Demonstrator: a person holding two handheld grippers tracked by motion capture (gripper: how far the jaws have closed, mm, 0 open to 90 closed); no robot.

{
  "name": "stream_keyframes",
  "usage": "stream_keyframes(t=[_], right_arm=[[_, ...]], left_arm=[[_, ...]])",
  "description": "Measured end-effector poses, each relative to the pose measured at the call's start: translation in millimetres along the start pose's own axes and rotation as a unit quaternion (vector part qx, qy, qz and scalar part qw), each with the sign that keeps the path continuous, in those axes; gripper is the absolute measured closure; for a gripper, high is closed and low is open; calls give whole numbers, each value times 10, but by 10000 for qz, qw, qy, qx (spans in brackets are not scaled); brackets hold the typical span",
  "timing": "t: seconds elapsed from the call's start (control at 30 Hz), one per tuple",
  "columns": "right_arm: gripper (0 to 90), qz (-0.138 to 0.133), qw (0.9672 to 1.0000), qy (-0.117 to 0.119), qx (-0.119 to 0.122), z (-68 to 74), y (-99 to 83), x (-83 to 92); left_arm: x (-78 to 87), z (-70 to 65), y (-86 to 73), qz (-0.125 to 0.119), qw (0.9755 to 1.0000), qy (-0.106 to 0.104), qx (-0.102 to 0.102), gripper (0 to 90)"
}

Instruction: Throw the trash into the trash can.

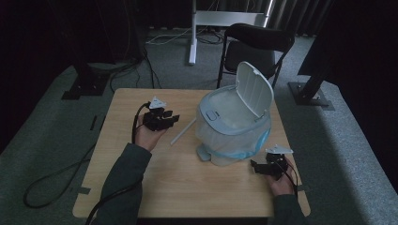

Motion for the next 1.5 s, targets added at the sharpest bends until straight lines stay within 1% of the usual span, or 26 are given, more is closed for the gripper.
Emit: stream_keyframes(t=[0.2,0.37,0.43,0.63,0.8,1.17,1.43,1.5], right_arm=[[113,0,10000,0,0,0,0,0],[113,0,10000,0,-1,0,0,0],[113,0,10000,0,-1,0,0,0],[113,1,10000,0,-1,0,0,0],[113,0,10000,0,0,0,0,0],[113,1,10000,0,-1,0,0,0],[113,1,10000,1,-1,0,0,0],[113,1,10000,0,-2,0,0,0]], left_arm=[[-58,18,-56,95,10000,14,-8,572],[-78,23,-74,122,9999,0,-16,572],[-103,27,-93,179,9998,7,-51,572],[-156,39,-148,321,9995,-18,-57,574],[-202,54,-189,445,9990,-25,-24,577],[-317,57,-269,699,9975,-75,-45,587],[-382,58,-318,848,9963,-108,-67,594],[-404,55,-332,867,9962,-119,-34,601]])
Point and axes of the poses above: each handheld gripper's, and its own axes: x roughly backward along the jaws, y roughly out of its top, z roughly to its left, the point moved 3 cm from there along -x, roughly forward along the jaws, and after that the axes turned 4 degrees about z, right-handed, at the moved point
